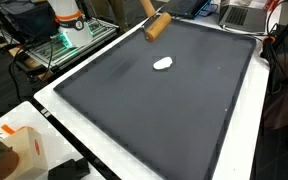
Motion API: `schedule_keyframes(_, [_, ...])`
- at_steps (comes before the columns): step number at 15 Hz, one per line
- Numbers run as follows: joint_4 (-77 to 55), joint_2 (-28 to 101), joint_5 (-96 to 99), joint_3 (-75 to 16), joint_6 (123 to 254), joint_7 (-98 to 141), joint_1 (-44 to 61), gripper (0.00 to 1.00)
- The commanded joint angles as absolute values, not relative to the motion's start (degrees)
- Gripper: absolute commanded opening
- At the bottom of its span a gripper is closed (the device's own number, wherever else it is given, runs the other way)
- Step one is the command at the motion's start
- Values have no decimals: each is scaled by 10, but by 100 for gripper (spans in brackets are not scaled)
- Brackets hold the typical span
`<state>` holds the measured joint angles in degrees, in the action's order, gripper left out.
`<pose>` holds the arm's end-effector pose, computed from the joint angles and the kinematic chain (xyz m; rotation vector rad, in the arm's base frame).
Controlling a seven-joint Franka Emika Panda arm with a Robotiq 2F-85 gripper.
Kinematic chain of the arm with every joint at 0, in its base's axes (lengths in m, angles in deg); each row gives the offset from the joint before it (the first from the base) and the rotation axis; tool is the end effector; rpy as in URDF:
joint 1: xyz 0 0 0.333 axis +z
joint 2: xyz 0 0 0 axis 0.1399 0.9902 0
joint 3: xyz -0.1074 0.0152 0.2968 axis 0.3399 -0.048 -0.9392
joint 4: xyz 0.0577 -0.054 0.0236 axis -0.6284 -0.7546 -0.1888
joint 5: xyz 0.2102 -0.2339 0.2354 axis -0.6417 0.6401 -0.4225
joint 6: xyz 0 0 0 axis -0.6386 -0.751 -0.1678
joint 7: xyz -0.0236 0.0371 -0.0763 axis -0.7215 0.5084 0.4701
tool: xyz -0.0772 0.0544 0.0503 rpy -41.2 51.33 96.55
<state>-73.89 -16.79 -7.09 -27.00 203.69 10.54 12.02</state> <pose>0.3842 -0.0194 0.4771 -2.9268 0.0014 -0.8241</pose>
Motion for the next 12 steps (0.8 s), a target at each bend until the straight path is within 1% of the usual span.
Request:
schedule_keyframes(1, [-743, -172, -73, -271, 2035, 98, 119, 48])
schedule_keyframes(2, [-748, -175, -73, -269, 2035, 95, 120, 48])
schedule_keyframes(3, [-750, -177, -73, -269, 2035, 94, 120, 23])
schedule_keyframes(9, [-747, -162, -76, -271, 2040, 93, 124, 23])
schedule_keyframes(10, [-750, -162, -72, -275, 2034, 94, 121, 48])
schedule_keyframes(11, [-749, -161, -72, -275, 2034, 94, 121, 48])
schedule_keyframes(12, [-748, -160, -72, -275, 2034, 94, 121, 23])
